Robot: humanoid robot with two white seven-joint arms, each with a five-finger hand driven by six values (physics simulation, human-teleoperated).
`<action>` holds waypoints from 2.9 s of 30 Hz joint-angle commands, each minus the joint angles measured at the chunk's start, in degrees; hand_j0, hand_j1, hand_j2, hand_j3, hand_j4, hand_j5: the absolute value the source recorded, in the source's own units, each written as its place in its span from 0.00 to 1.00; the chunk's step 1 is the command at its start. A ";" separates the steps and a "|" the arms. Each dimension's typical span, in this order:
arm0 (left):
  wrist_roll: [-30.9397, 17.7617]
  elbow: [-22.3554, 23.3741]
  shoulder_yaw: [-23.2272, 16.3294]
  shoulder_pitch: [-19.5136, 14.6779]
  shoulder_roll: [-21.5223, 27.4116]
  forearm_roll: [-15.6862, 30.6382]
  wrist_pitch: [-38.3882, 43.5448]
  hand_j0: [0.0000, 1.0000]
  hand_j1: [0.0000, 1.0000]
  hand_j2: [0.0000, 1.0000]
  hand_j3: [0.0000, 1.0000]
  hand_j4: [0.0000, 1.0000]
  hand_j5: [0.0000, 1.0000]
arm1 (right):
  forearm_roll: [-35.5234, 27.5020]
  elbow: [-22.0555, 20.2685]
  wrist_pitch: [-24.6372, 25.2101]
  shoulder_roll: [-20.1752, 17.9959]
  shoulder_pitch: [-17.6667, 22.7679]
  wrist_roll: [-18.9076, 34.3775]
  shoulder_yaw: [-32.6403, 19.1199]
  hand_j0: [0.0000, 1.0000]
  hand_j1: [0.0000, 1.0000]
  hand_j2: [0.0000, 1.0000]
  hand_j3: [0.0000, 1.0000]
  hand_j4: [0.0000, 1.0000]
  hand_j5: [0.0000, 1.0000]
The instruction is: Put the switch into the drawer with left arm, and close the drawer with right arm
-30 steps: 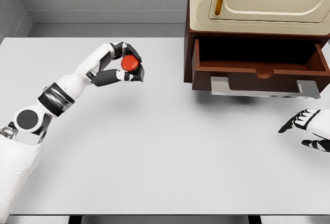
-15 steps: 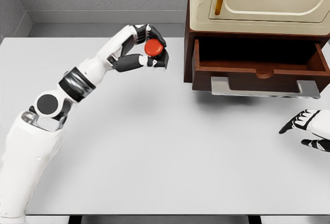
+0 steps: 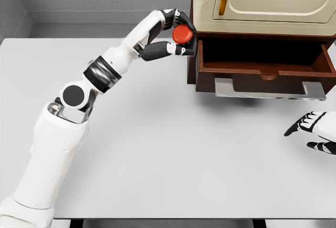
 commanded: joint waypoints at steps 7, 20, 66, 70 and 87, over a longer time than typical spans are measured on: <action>0.03 1.21 -0.07 -0.26 -6.49 -6.80 -0.11 0.39 0.39 0.39 0.39 0.39 0.39 | -0.37 0.16 0.04 -0.12 0.00 -0.11 -0.01 0.69 0.69 0.69 0.69 0.69 0.69; 0.12 5.69 -4.29 -3.16 -6.49 -12.16 -0.20 0.39 0.39 0.39 0.39 0.39 0.39 | -0.37 0.16 0.04 -0.12 0.00 -0.02 -0.10 0.69 0.69 0.69 0.69 0.69 0.69; 0.30 5.95 -14.57 -13.10 -6.49 -40.37 -0.29 0.44 0.44 0.44 0.44 0.44 0.44 | -0.37 0.07 0.04 -0.12 0.00 -0.02 -0.10 0.69 0.69 0.69 0.69 0.69 0.69; 0.30 5.07 -14.57 -13.10 -6.49 -42.31 -0.29 0.69 0.69 0.69 0.69 0.69 0.69 | -0.37 -0.01 0.04 -0.12 0.00 -0.02 -0.10 0.69 0.69 0.69 0.69 0.69 0.69; 0.30 3.40 -14.66 -12.92 -6.49 -42.48 -0.20 0.82 0.82 0.82 0.82 0.82 0.82 | -0.37 0.16 0.04 -0.21 0.00 -0.02 -0.10 0.69 0.69 0.69 0.69 0.69 0.69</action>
